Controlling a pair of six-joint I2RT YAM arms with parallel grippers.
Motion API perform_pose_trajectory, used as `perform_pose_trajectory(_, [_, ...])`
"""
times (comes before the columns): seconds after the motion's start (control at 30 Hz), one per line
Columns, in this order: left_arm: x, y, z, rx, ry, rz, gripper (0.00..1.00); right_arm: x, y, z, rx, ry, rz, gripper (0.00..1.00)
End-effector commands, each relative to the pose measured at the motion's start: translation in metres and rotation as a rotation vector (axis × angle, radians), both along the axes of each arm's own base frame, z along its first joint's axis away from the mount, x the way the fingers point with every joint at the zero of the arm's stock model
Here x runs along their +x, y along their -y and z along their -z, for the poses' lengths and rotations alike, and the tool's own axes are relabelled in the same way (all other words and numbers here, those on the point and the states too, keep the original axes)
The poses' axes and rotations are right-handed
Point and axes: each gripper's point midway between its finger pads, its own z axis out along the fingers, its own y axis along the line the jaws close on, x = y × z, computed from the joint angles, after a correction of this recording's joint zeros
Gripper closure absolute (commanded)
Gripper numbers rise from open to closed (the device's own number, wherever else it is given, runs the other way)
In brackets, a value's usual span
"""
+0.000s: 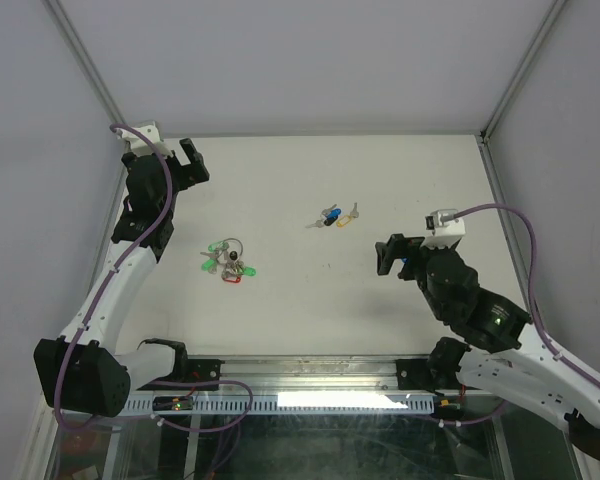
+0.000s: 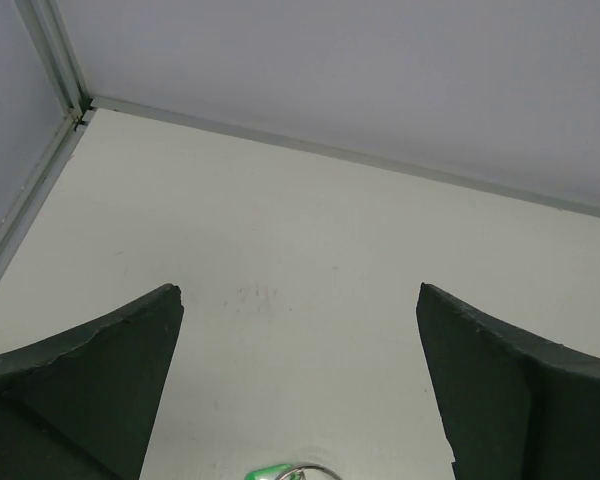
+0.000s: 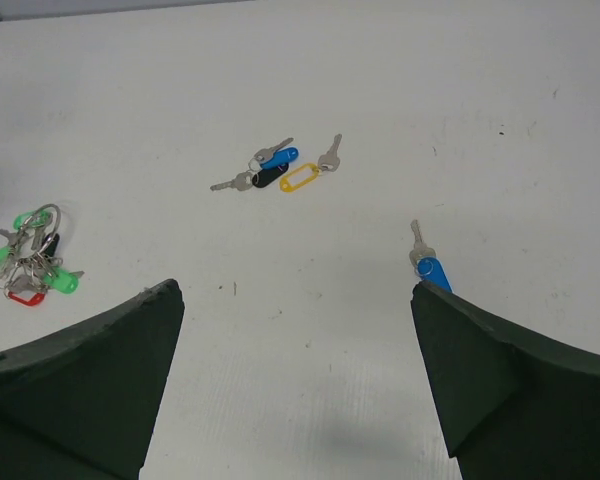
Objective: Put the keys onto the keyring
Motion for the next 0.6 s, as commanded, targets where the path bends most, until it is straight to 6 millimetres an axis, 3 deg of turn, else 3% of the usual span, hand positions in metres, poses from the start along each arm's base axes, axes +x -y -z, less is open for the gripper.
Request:
perform_pose_trajectory(0.0, [-0.002,-0.005,-0.030,-0.005,0.091,-0.006,0.01,0.005,-0.008,-0.011,-0.001,0.034,-0.022,0.01])
perform_pose_trajectory(0.2, [-0.002,-0.004,-0.028,-0.019,0.088,-0.007,0.01,0.013,-0.010,-0.014,0.017,-0.008,0.046,0.01])
perform_pose_trajectory(0.33, [-0.002,-0.003,-0.028,-0.034,0.087,-0.007,0.01,0.017,-0.027,-0.019,0.011,-0.028,-0.001,0.01])
perform_pose_trajectory(0.43, [-0.002,0.001,-0.030,-0.041,0.092,0.013,0.01,0.014,-0.075,-0.012,0.008,-0.095,-0.202,0.02])
perform_pose_trajectory(0.57, [-0.002,0.003,-0.031,-0.027,0.094,0.035,0.01,0.021,-0.133,0.011,0.024,-0.211,-0.338,0.08])
